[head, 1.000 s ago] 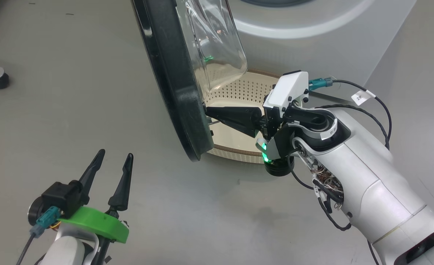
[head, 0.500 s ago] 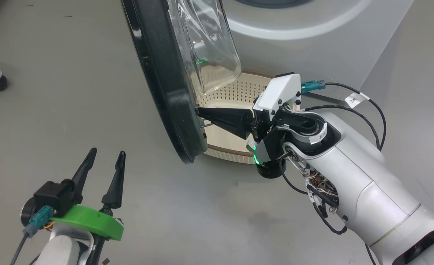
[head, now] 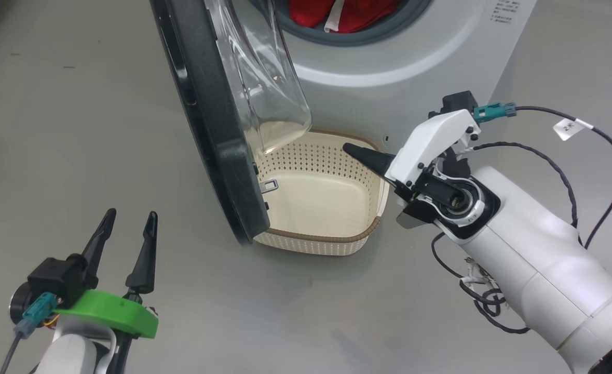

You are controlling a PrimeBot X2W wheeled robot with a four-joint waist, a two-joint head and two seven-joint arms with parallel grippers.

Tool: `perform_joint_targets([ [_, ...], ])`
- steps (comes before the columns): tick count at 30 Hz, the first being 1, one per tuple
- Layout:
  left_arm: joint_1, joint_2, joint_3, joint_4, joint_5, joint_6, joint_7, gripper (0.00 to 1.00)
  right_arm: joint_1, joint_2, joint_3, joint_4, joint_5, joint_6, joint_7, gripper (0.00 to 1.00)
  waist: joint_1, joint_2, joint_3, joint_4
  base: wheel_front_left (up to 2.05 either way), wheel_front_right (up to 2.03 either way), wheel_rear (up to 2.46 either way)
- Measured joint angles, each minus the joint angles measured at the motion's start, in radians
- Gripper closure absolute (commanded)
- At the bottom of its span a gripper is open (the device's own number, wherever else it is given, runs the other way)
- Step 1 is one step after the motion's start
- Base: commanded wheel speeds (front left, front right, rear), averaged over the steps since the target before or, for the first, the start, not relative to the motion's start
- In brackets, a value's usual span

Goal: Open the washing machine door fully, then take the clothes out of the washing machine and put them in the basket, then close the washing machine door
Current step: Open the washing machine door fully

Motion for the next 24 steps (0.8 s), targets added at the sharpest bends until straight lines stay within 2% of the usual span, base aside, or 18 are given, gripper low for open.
perform_joint_targets([
  [4, 0.025, 0.0, 0.016, 0.003, 0.005, 0.0, 0.0, 0.0, 0.01, -0.07, 0.069, 0.0, -0.156, 0.032, -0.095, 1.0, 0.0, 0.0, -0.033, -0.026, 0.0, 0.0, 0.0],
  [12, 0.054, 0.005, 0.037, 0.003, 0.032, 0.0, 0.0, 0.0, 0.075, -0.177, 0.129, -0.017, -0.392, 0.038, -0.336, 1.0, 0.0, 0.0, -0.092, -0.085, 0.0, 0.0, 0.0],
  [16, 0.073, 0.005, 0.037, 0.004, 0.038, 0.0, 0.0, 0.0, 0.124, -0.22, 0.139, -0.031, -0.475, 0.011, -0.459, 1.0, 0.0, 0.0, -0.118, -0.111, 0.0, 0.0, 0.0],
  [21, 0.103, 0.006, 0.048, 0.006, 0.043, 0.0, 0.0, 0.0, 0.196, -0.238, 0.154, -0.056, -0.555, -0.033, -0.597, 1.0, -0.0001, 0.0001, -0.145, -0.14, 0.0, 0.0, 0.0],
  [24, 0.114, 0.006, 0.046, 0.007, 0.044, 0.0, 0.0, 0.0, 0.225, -0.254, 0.15, -0.073, -0.598, -0.061, -0.59, 1.0, 0.0, 0.0, -0.159, -0.156, 0.0, 0.0, 0.0],
])
